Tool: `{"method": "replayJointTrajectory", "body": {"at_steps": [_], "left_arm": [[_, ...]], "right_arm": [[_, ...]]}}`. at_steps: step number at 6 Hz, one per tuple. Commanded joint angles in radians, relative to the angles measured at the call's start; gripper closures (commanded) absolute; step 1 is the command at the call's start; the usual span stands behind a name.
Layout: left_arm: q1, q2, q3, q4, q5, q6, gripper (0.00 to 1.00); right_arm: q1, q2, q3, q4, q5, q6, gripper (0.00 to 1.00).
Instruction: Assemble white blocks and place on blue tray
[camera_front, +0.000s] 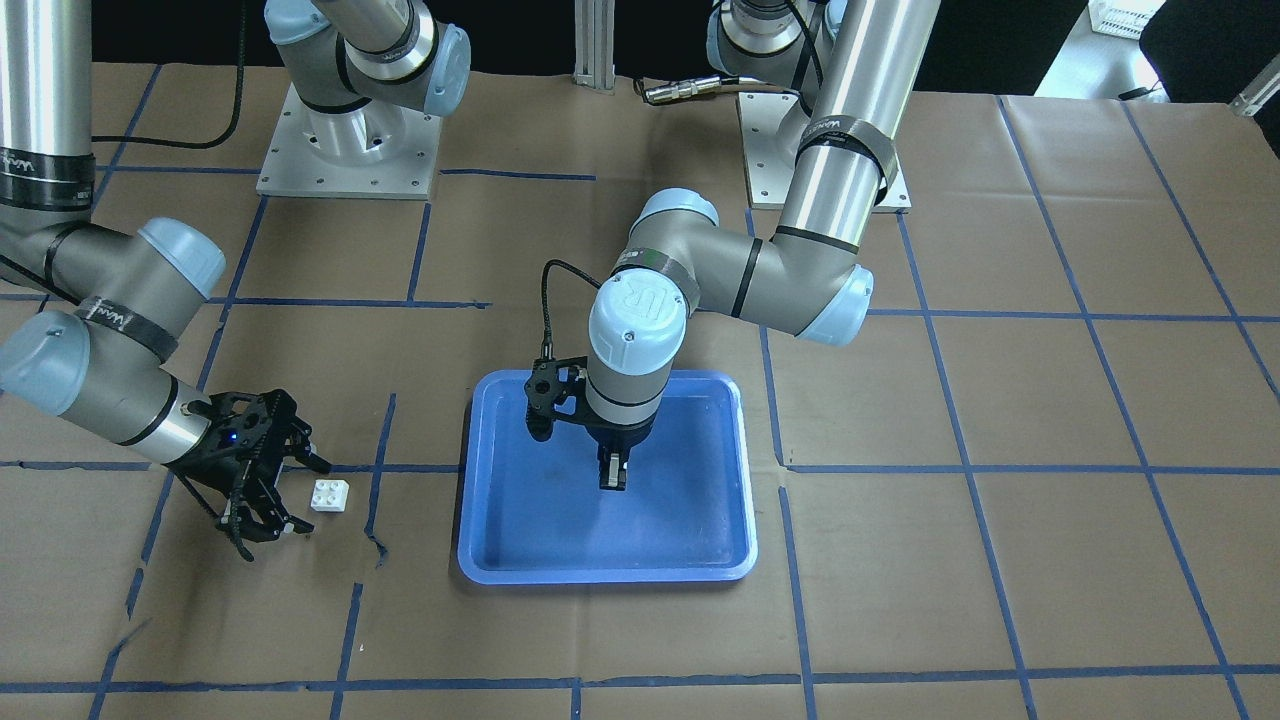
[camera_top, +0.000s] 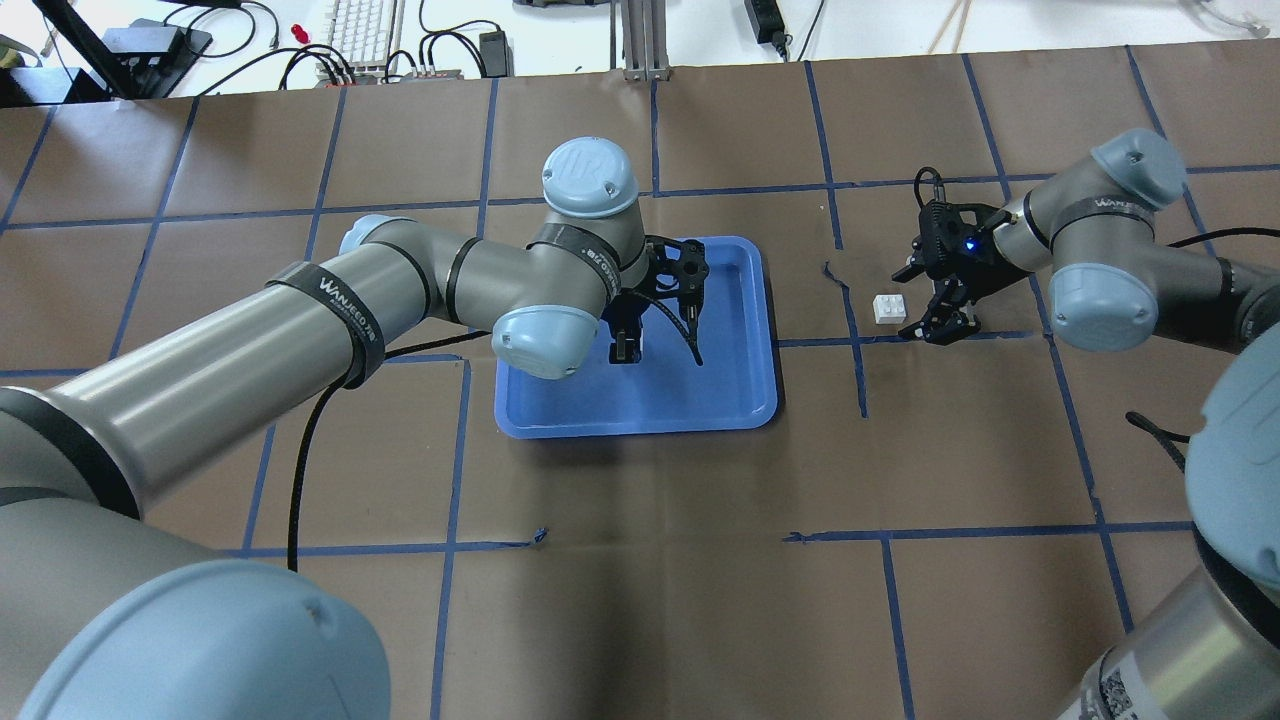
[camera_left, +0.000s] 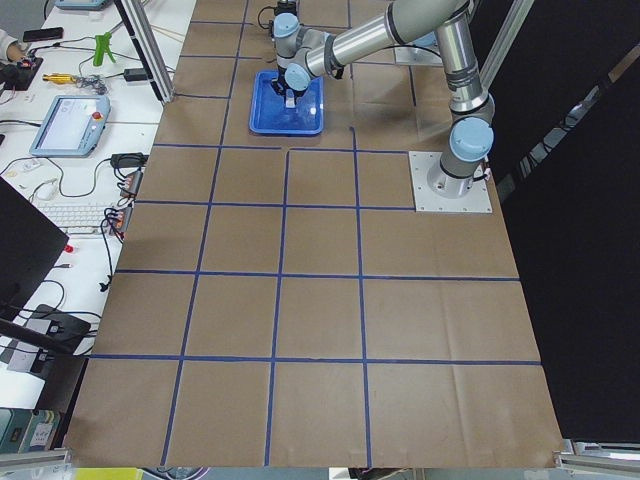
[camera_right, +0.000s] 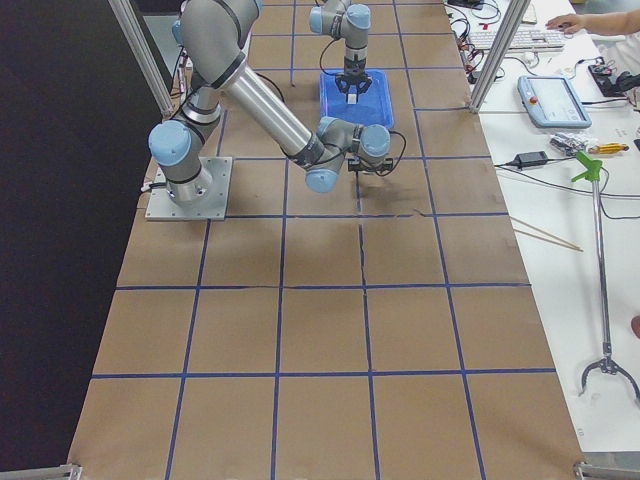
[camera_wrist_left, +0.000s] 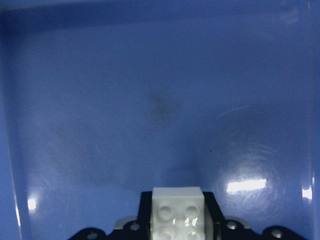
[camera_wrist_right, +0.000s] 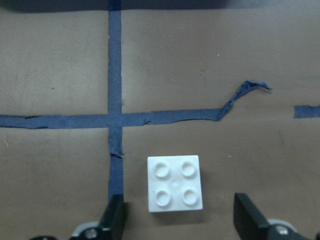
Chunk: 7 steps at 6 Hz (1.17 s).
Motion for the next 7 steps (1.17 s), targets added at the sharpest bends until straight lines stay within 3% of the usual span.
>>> {"method": "replayJointTrajectory", "body": {"at_steps": [1,3,4,5,6,7], "left_arm": [[0.002,0.001,-0.004,-0.002,-0.001,0.007,0.73],[0.002,0.000,-0.006,-0.003,0.006,0.004,0.69],[0.002,-0.002,-0.006,-0.005,0.003,-0.002,0.31],[0.002,0.000,-0.007,-0.003,0.003,-0.001,0.13],[0.002,0.022,0.002,-0.017,0.009,0.004,0.06],[0.002,0.071,0.031,-0.095,0.011,-0.001,0.05]], "right_arm": [[-0.002,-0.003,0.001,0.004,0.002,0.002,0.26],[-0.001,-0.001,0.001,-0.002,0.048,0.002,0.33],[0.001,-0.001,0.001,-0.004,0.046,0.000,0.41],[0.001,0.000,0.001,-0.005,0.046,0.000,0.55],[0.001,-0.001,0.000,-0.007,0.046,0.000,0.67],[0.002,-0.003,0.000,-0.005,0.048,-0.003,0.75]]}}
